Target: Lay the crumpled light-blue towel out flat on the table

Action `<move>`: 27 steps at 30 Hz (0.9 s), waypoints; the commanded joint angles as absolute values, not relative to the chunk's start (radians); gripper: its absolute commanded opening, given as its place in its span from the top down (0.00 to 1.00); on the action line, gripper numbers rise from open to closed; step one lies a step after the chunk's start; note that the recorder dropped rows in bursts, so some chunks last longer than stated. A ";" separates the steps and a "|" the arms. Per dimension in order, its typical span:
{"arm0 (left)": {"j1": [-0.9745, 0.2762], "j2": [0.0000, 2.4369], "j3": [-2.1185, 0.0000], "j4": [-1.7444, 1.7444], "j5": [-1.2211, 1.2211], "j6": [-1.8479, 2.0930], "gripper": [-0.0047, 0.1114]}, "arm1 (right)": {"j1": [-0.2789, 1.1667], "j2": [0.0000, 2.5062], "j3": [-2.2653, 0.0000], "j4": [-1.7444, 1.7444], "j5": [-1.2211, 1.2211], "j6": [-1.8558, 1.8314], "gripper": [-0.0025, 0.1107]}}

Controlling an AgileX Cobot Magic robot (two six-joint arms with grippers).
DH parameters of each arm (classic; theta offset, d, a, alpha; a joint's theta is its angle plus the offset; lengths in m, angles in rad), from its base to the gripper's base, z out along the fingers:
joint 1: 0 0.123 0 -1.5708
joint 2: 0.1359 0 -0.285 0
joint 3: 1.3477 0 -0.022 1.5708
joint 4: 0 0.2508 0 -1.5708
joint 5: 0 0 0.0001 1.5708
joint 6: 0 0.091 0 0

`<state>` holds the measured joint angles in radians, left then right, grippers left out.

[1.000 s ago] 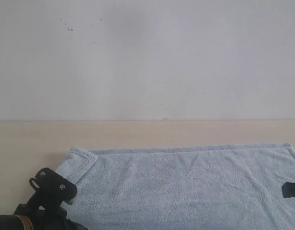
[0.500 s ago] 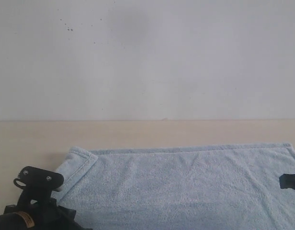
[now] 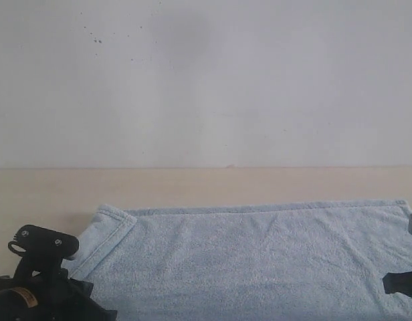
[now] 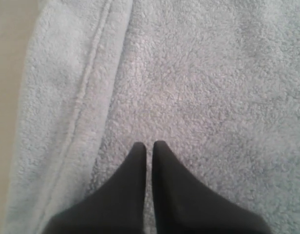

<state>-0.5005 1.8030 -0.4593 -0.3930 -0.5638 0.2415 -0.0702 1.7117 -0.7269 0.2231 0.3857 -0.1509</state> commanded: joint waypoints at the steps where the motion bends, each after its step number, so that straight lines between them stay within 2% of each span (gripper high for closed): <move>1: -0.498 1.804 -0.455 -0.408 -0.627 0.294 0.92 | -0.070 1.711 -0.721 0.225 0.379 -0.160 0.98; 9: -0.498 1.812 -0.455 -0.345 -0.618 0.468 0.92 | -0.070 1.711 -0.721 0.225 0.370 -0.159 0.98; 14: -0.498 1.868 -0.455 -0.453 -0.650 0.640 0.92 | -0.070 1.711 -0.721 0.234 0.370 -0.157 0.98; 20: -0.498 1.911 -0.455 -0.468 -0.665 0.645 0.92 | -0.070 1.711 -0.721 0.267 0.368 -0.157 0.98; 27: -0.498 1.911 -0.455 -0.639 -0.726 0.716 0.92 | -0.070 1.711 -0.721 0.269 0.371 -0.168 0.98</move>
<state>-0.4987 1.9084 -0.4611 -0.5544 -0.6864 0.6653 -0.0702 1.7117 -0.7269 0.2677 0.3749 -0.1527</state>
